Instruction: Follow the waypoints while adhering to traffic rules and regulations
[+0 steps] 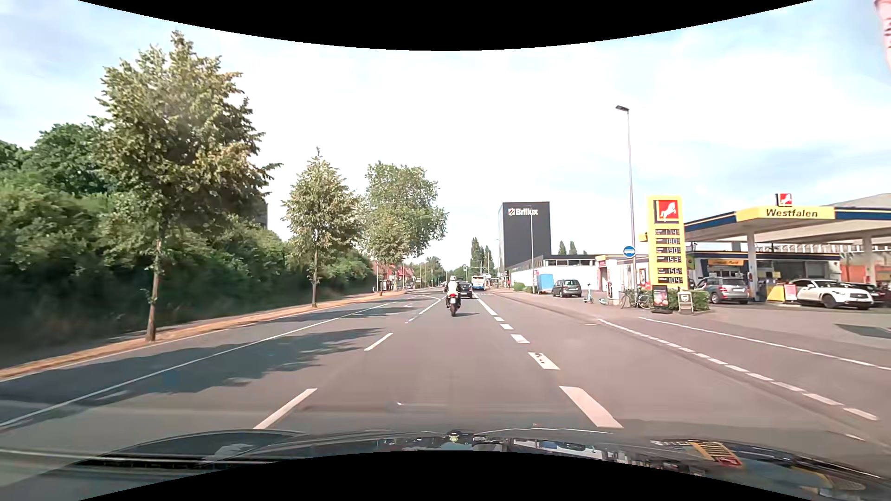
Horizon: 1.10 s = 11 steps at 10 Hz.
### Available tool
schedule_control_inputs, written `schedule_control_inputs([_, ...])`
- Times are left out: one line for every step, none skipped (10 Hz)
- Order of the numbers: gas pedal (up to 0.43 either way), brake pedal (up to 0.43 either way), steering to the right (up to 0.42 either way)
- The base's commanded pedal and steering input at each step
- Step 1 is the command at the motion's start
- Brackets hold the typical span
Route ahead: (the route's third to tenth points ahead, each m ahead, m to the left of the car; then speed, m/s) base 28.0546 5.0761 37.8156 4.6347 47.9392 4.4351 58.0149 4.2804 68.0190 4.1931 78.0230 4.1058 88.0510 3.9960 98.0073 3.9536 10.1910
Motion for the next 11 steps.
schedule_control_inputs([0.118,0.0,0.001])
schedule_control_inputs([0.118,0.0,0.001])
schedule_control_inputs([0.118,0.0,0.001])
schedule_control_inputs([0.118,0.0,0.001])
schedule_control_inputs([0.118,0.0,0.001])
schedule_control_inputs([0.118,0.0,0.001])
schedule_control_inputs([0.118,0.0,0.001])
schedule_control_inputs([0.118,0.0,0.001])
schedule_control_inputs([0.118,0.0,0.001])
schedule_control_inputs([0.118,0.0,0.001])
schedule_control_inputs([0.118,0.0,0.001])
